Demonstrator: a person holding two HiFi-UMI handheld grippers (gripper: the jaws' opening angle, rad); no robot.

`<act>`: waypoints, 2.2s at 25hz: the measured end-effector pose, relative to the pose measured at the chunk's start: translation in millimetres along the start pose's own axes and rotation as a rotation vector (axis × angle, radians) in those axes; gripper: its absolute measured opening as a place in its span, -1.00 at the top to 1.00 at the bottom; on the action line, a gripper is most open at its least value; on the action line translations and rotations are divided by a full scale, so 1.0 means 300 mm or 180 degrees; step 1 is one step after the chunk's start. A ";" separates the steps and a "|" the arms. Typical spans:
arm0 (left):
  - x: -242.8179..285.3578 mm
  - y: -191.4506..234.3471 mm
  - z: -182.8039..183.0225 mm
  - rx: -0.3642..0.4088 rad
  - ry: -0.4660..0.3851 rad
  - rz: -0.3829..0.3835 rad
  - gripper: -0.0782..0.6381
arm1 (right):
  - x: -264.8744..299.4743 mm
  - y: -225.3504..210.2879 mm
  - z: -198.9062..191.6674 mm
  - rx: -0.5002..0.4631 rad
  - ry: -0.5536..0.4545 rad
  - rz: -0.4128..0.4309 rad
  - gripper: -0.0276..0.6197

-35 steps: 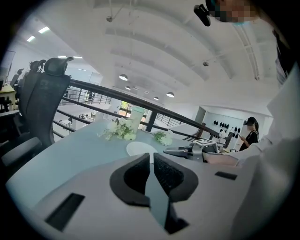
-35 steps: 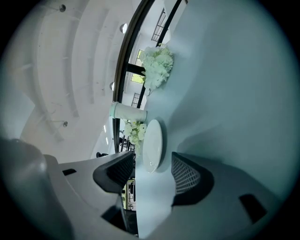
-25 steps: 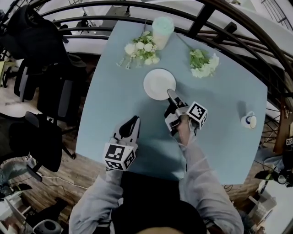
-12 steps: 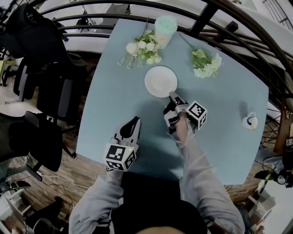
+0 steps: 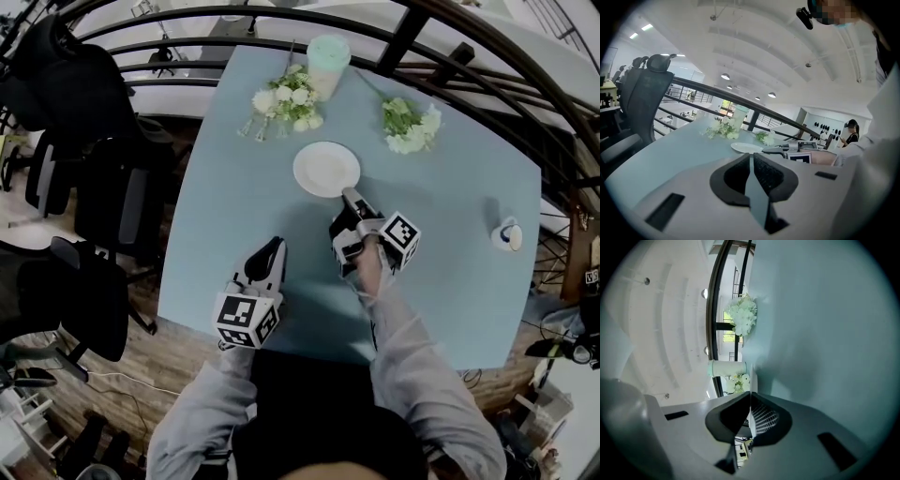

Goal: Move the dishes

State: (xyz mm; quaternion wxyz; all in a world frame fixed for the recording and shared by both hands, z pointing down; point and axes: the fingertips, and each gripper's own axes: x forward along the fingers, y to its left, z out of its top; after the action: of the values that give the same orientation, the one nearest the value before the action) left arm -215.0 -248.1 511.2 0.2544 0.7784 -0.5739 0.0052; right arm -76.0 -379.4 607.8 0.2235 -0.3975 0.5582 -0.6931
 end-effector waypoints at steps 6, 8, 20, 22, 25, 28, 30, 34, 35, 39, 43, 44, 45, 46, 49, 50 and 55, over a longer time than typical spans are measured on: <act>-0.060 -0.036 0.007 0.0129 -0.0085 -0.0055 0.67 | -0.097 0.082 -0.028 -0.0037 -0.0020 0.0253 0.86; -0.081 -0.056 0.008 0.0179 -0.0114 -0.0079 0.67 | -0.139 0.103 -0.031 -0.0037 -0.0041 0.0337 0.86; -0.210 -0.304 -0.075 0.0350 -0.0049 -0.0245 0.67 | -0.530 0.138 0.008 0.0035 -0.0142 0.0648 0.86; -0.223 -0.376 -0.096 0.0358 -0.0034 -0.0286 0.67 | -0.618 0.136 0.037 0.0043 -0.0175 0.0673 0.86; -0.225 -0.440 -0.100 0.0389 -0.0017 -0.0346 0.67 | -0.709 0.133 0.070 0.0068 -0.0249 0.0705 0.86; -0.209 -0.464 -0.087 0.0413 -0.0016 -0.0407 0.67 | -0.759 0.126 0.092 0.0042 -0.0322 0.0723 0.86; -0.202 -0.494 -0.088 0.0437 -0.0019 -0.0434 0.67 | -0.805 0.112 0.113 0.0035 -0.0368 0.0739 0.86; -0.192 -0.564 -0.107 0.0464 -0.0023 -0.0512 0.67 | -0.899 0.071 0.158 -0.0001 -0.0452 0.0761 0.86; -0.191 -0.578 -0.116 0.0457 -0.0022 -0.0533 0.67 | -0.920 0.058 0.166 -0.0003 -0.0466 0.0762 0.86; -0.197 -0.619 -0.162 0.0449 -0.0023 -0.0571 0.67 | -0.997 -0.004 0.182 0.0006 -0.0512 0.0750 0.86; -0.196 -0.651 -0.217 0.0450 -0.0031 -0.0590 0.67 | -1.048 -0.077 0.195 -0.0061 -0.0576 0.0708 0.86; -0.197 -0.656 -0.234 0.0444 -0.0021 -0.0584 0.67 | -1.057 -0.098 0.195 -0.0083 -0.0589 0.0688 0.86; -0.199 -0.660 -0.251 0.0437 -0.0010 -0.0575 0.67 | -1.064 -0.120 0.195 -0.0098 -0.0600 0.0666 0.86; -0.202 -0.666 -0.267 0.0429 0.0001 -0.0564 0.67 | -1.070 -0.141 0.194 -0.0106 -0.0611 0.0645 0.86; -0.213 -0.685 -0.307 0.0398 0.0019 -0.0532 0.67 | -1.080 -0.200 0.199 -0.0127 -0.0640 0.0594 0.85; -0.216 -0.690 -0.319 0.0387 0.0027 -0.0518 0.67 | -1.079 -0.217 0.203 -0.0145 -0.0640 0.0576 0.86; -0.210 -0.693 -0.361 0.0377 0.0100 -0.0467 0.67 | -1.036 -0.264 0.219 -0.0226 -0.0607 0.0516 0.85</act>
State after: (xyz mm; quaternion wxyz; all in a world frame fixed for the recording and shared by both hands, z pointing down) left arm -19.5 -104.5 505.7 0.2165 0.8319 -0.5099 0.0327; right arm 168.7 -162.5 593.5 0.3166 -0.4229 0.5889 -0.6117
